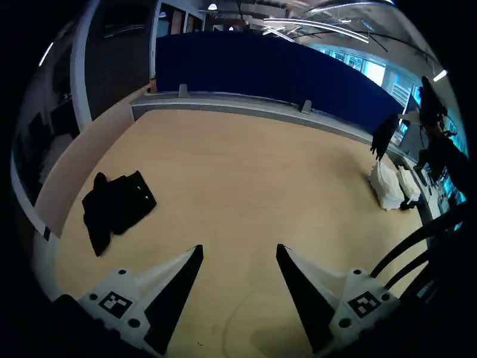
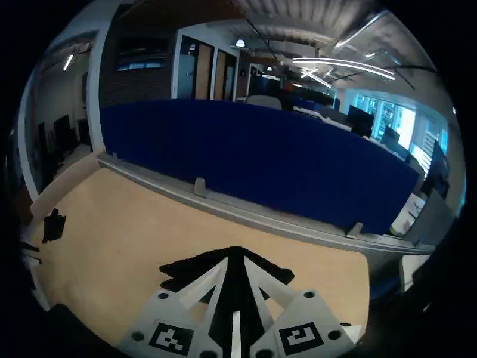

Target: Fold towel

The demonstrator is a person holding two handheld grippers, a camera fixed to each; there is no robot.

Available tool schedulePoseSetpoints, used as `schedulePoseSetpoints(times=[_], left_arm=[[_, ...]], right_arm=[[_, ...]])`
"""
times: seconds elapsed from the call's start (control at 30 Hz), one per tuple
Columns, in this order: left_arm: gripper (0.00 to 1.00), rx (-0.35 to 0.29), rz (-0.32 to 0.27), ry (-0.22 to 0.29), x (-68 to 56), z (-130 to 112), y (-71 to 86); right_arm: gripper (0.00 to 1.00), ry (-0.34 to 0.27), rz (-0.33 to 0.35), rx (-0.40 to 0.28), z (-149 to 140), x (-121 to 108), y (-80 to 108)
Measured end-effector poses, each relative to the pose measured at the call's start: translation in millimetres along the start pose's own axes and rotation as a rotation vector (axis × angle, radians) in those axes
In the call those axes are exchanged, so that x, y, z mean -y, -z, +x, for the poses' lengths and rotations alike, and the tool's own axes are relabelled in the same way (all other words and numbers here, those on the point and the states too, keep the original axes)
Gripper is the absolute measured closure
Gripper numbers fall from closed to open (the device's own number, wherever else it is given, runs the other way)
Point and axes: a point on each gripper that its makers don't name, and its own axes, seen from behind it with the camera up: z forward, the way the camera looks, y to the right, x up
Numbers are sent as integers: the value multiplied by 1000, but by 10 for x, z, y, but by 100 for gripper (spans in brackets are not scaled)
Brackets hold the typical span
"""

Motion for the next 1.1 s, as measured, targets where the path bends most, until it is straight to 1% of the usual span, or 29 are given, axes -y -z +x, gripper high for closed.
schedulePoseSetpoints(times=[0.17, 0.3, 0.4, 0.6, 0.87, 1.1], left_arm=[[9, 1, 4, 4, 8, -7, -9], [9, 2, 3, 2, -3, -5, -25], [9, 3, 0, -2, -16, 4, -38], [9, 5, -9, -13, -61, 29, -61], [9, 7, -23, -31, -133, 57, -63], [9, 9, -30, -37, -173, 50, -55]], right_arm=[[97, -4, -3, 12, -75, -23, -20], [97, -17, -8, 25, -215, -46, 16], [97, -31, -13, 33, -334, -69, 81], [97, -57, -29, 40, -555, -130, 269], [97, -116, -50, 54, -908, -256, 489], [97, -145, -72, 110, -1369, -369, 655]])
